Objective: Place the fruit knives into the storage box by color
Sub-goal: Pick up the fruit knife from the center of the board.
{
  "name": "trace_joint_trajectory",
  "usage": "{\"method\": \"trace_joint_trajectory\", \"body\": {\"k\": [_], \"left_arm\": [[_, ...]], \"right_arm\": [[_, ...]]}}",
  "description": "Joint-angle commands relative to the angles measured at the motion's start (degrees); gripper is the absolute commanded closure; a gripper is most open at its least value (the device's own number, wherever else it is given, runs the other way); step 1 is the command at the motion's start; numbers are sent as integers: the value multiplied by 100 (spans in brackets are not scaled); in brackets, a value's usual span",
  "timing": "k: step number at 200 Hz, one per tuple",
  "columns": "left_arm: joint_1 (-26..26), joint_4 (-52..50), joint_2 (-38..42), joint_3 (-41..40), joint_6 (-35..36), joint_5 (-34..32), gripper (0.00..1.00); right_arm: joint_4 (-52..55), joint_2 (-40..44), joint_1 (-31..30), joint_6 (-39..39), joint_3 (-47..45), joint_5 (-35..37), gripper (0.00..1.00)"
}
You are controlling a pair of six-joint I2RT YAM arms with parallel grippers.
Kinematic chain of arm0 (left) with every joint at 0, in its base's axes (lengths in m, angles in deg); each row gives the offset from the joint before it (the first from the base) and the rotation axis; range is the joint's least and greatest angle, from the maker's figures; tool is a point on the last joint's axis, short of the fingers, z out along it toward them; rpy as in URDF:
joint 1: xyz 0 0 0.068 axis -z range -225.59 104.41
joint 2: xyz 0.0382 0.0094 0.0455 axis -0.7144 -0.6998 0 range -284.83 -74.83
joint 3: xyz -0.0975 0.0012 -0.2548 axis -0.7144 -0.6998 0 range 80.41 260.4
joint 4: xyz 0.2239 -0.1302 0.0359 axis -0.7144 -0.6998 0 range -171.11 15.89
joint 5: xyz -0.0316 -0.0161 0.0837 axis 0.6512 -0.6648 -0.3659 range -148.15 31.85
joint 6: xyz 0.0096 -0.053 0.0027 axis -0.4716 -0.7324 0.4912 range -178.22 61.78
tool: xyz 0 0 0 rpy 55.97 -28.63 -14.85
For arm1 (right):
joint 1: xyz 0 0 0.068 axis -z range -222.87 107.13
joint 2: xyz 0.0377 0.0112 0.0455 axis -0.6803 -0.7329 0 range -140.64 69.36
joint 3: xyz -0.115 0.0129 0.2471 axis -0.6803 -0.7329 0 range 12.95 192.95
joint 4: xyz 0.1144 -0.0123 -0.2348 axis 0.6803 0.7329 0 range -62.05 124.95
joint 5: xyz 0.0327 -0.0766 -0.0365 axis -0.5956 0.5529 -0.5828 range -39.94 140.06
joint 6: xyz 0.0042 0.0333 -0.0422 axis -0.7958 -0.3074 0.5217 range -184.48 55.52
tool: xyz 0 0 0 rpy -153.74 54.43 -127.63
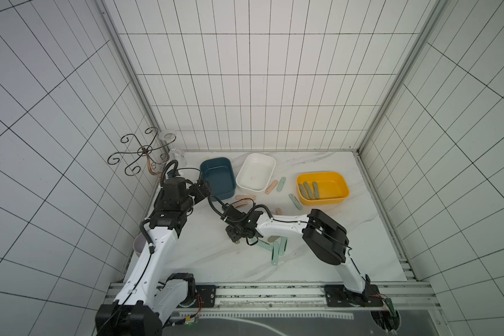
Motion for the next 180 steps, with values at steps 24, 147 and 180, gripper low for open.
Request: {"method": "trace_joint_trajectory", "body": {"k": [24,147,180], "left_arm": [[-29,163,64,188,-97,14,3],[-29,228,80,206,-210,134,3],[-29,276,53,239,-248,231,3]], "right_arm": [[704,-551,-48,130,377,74,55],[193,113,-115,62,73,127,76],[9,595,-71,-36,-23,85,76]]}}
